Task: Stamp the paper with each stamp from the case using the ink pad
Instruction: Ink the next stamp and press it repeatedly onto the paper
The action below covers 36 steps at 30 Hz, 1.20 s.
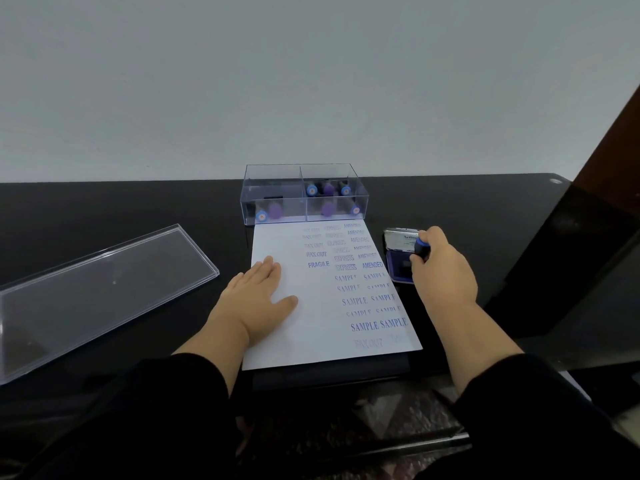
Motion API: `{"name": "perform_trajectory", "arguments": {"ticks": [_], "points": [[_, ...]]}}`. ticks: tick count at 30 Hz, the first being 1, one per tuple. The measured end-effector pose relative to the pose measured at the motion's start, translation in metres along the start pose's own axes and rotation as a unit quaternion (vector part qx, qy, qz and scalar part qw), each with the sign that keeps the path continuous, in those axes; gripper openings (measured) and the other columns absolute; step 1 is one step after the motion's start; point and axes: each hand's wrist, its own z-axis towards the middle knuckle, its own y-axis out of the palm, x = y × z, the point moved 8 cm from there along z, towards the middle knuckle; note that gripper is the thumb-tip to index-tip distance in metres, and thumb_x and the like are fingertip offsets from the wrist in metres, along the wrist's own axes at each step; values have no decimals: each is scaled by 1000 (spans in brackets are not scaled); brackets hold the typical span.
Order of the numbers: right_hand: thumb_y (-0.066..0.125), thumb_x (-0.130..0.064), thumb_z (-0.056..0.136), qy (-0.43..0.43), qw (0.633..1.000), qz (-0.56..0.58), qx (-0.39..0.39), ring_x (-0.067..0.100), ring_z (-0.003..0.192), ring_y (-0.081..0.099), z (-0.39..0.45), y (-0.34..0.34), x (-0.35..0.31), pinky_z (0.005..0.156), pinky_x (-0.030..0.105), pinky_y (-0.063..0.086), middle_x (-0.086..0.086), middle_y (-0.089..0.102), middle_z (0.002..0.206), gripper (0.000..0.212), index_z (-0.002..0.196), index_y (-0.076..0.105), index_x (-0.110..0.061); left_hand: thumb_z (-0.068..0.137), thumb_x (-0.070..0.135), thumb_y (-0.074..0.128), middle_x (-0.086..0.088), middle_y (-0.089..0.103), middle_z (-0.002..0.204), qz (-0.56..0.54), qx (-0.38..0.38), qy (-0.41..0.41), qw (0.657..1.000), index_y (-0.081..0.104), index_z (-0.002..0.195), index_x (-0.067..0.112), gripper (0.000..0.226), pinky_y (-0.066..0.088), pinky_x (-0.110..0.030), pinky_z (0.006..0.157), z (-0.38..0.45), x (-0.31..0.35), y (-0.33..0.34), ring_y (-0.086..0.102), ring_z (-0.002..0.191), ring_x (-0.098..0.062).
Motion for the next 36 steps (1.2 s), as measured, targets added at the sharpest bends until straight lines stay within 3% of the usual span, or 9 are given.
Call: {"name": "perform_trajectory", "arguments": {"ticks": [9, 14, 19, 25, 30, 36], "points": [[50, -14, 95, -18, 999, 39, 26, 20, 76, 50, -4, -7, -9, 57, 30, 38, 5, 59, 98, 25, 119, 47, -20, 99, 48, 28, 7, -12, 158, 1, 2, -1, 1000, -2, 152, 19, 68, -3, -29, 118, 0, 0, 0, -8, 146, -8], [50, -16, 96, -64, 995, 71, 5, 18, 74, 52, -11, -2, -33, 50, 27, 38, 0, 57, 93, 22, 118, 48, -18, 99, 48, 29, 7, -12, 158, -5, 5, -2, 1000, -2, 152, 20, 67, -4, -28, 118, -2, 1, -1, -8, 146, -7], [53, -17, 95, -102, 989, 103, -17, 23, 83, 61, -19, 13, -57, 68, 39, 52, -1, 65, 106, 17, 110, 48, -19, 99, 47, 30, 6, -11, 159, -7, 7, 0, 1000, -1, 152, 20, 68, -4, -28, 117, -2, 2, -1, -7, 146, -8], [53, -19, 95, -147, 983, 99, -50, 19, 74, 51, -28, 31, -84, 59, 28, 38, -7, 52, 84, 21, 115, 49, -21, 98, 47, 31, 6, -11, 159, -15, 6, -1, 1000, -1, 152, 21, 68, -5, -28, 117, -2, 2, -2, -8, 145, -7], [54, -19, 94, -164, 977, 110, -78, 20, 84, 56, -33, 46, -99, 68, 32, 47, -5, 56, 90, 24, 118, 51, -20, 98, 46, 32, 7, -10, 159, -16, 7, -2, 1000, 0, 152, 21, 68, -5, -28, 117, -3, 2, -2, -7, 145, -7], [52, -18, 94, -167, 976, 103, -99, 23, 91, 57, -35, 59, -107, 73, 33, 46, -1, 64, 102, 23, 116, 53, -23, 98, 47, 31, 7, -11, 159, -14, 5, -1, 1000, -1, 152, 21, 68, -5, -28, 117, -1, 2, -2, -8, 145, -7]]}}
